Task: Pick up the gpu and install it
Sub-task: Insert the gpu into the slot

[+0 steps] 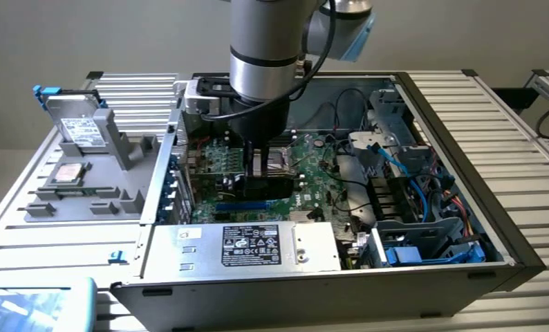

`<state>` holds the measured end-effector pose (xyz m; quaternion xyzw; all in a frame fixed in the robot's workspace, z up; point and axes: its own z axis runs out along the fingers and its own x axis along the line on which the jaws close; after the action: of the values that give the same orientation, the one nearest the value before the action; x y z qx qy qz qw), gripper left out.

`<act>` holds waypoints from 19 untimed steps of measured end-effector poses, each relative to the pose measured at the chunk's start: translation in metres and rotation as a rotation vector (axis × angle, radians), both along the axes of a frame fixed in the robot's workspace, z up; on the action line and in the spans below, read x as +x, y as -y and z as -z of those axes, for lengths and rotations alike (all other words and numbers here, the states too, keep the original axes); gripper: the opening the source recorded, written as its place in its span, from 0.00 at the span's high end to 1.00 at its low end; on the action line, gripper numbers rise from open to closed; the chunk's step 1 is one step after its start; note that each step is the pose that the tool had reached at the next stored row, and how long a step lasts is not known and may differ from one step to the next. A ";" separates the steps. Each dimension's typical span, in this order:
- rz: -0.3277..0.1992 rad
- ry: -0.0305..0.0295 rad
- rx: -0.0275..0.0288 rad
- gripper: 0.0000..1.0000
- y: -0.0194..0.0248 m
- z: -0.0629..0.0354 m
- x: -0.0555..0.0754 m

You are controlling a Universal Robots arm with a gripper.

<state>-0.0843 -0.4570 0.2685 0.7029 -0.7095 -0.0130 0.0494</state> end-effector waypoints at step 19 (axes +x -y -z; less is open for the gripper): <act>0.002 0.0004 0.0135 0.72 0.0003 0.0080 -0.007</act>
<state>-0.0915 -0.4573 0.2606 0.7026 -0.7100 -0.0177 0.0445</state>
